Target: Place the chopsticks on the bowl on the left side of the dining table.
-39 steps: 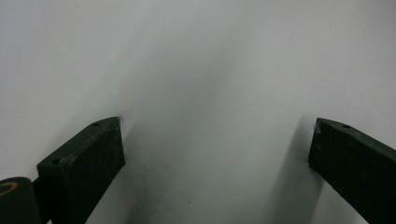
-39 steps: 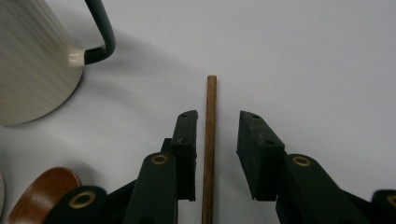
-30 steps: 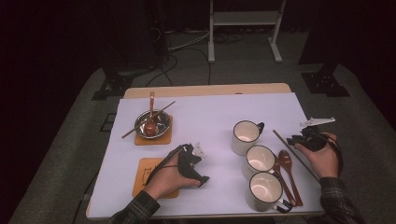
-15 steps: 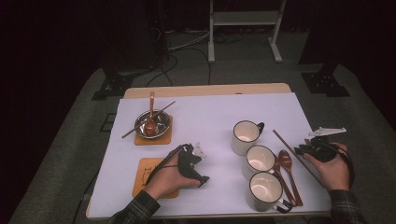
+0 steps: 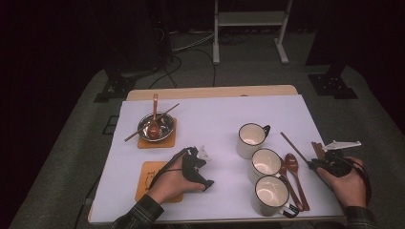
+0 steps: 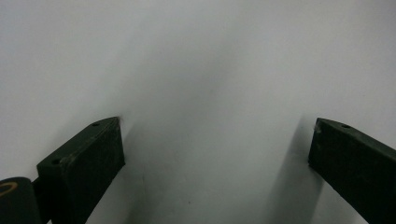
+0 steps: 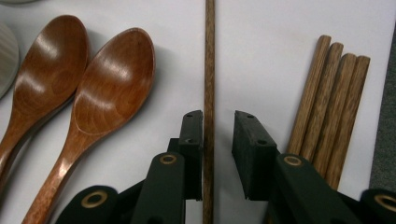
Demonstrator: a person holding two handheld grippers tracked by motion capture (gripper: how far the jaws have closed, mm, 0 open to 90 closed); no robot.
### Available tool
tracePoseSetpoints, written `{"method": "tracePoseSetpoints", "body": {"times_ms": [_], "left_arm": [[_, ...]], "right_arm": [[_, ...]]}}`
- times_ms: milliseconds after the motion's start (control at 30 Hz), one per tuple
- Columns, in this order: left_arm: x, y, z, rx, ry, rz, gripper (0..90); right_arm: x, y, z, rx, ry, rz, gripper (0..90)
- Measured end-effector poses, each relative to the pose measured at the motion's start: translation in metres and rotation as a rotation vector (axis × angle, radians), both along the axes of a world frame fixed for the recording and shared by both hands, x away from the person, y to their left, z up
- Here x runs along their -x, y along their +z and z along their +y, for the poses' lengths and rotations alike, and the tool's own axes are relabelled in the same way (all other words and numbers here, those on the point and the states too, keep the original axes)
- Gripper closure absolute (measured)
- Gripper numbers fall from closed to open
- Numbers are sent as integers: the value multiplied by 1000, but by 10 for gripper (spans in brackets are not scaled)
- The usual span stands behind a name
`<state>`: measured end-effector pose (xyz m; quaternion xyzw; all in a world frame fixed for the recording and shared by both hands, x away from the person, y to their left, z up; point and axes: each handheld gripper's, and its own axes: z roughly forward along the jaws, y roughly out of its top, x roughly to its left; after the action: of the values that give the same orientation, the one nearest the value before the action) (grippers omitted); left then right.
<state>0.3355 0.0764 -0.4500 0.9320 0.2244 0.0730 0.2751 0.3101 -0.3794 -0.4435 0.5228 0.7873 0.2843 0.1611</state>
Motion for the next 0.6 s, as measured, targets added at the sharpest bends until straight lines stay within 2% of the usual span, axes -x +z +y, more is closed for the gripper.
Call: {"method": "tracePoseSetpoints", "body": {"times_ms": [400, 600], "left_arm": [[0, 0, 0, -1, 0, -3, 22], [0, 0, 0, 1, 0, -4, 22]], "right_arm": [[1, 0, 4, 26, 17, 1, 836], [0, 0, 4, 20, 13, 6, 846]]}}
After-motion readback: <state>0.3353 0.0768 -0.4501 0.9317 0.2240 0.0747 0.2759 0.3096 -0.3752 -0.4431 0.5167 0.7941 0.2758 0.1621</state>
